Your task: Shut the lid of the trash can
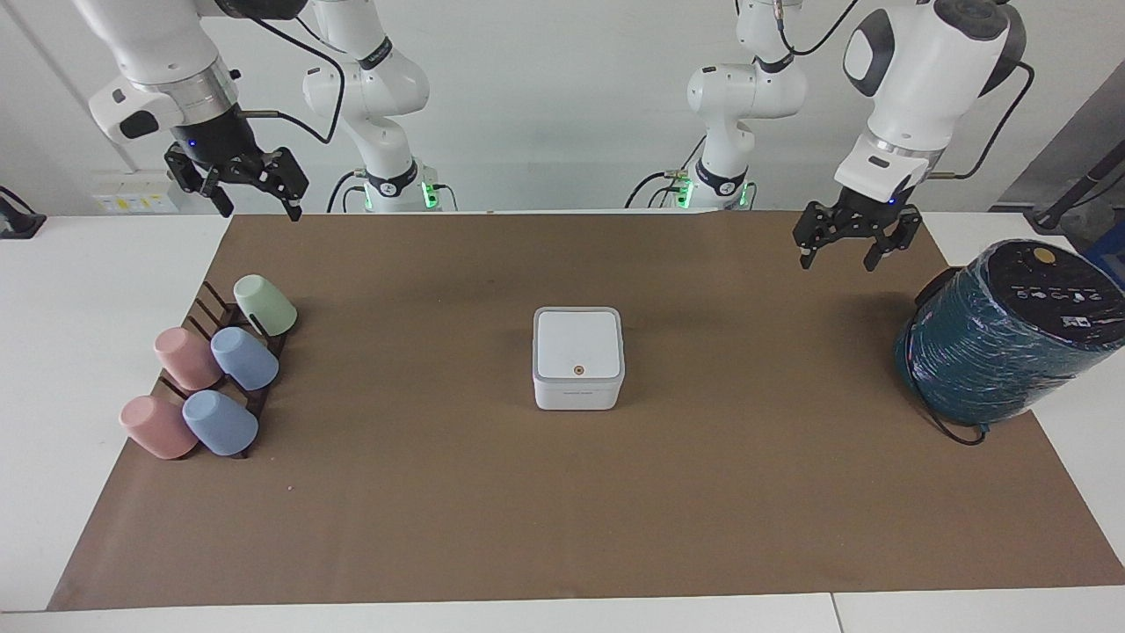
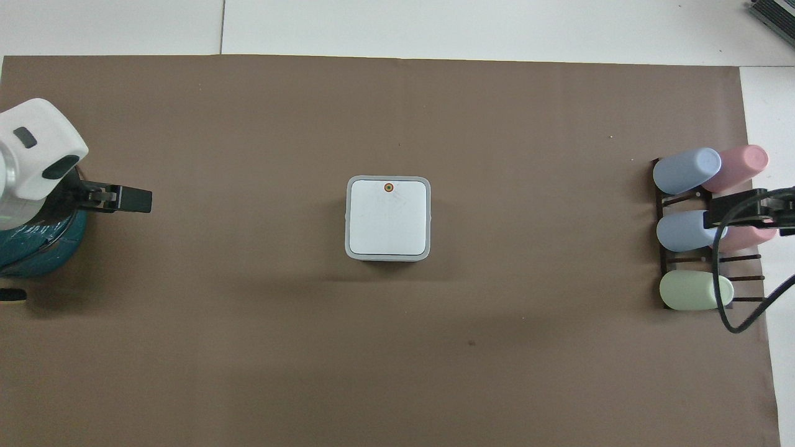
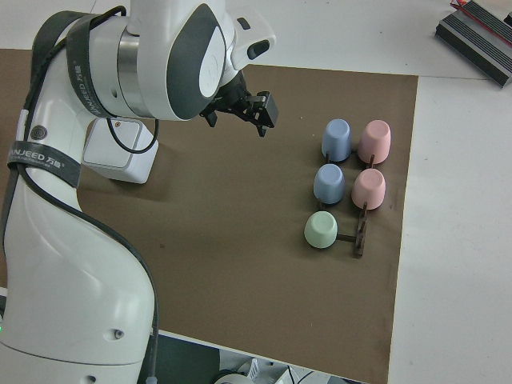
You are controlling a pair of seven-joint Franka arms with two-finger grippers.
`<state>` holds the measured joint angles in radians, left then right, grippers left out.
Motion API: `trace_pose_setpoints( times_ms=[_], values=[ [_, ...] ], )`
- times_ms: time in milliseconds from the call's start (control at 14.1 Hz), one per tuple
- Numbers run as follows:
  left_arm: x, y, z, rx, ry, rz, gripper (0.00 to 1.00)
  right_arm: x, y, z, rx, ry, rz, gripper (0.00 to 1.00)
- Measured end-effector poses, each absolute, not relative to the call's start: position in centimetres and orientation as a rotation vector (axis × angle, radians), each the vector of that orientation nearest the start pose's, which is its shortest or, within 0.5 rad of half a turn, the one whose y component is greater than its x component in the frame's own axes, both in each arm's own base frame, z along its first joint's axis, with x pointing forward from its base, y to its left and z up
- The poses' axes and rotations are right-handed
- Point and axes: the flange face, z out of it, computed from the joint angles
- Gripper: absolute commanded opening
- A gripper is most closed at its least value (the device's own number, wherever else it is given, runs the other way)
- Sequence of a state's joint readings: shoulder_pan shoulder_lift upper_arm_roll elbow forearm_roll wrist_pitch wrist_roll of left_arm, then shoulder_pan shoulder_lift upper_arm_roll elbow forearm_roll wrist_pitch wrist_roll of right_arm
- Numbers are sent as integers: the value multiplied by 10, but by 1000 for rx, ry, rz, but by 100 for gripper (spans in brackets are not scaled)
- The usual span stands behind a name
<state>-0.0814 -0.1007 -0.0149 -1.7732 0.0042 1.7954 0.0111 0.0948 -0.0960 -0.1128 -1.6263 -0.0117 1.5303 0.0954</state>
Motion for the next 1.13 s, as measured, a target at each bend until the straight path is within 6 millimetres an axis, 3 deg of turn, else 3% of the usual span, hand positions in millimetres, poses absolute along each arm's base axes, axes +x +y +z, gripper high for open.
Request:
trace_pose_setpoints(
  times_ms=[212, 354, 1133],
  values=[
    [544, -32, 639, -3133, 114, -153, 100, 520, -10, 646, -3129, 170, 0, 100],
    [550, -31, 649, -3135, 111, -106, 100, 520, -7, 647, -3127, 159, 0, 100],
    [549, -23, 646, -3137, 47, -49, 100, 520, -6, 647, -3124, 157, 0, 100]
  ],
)
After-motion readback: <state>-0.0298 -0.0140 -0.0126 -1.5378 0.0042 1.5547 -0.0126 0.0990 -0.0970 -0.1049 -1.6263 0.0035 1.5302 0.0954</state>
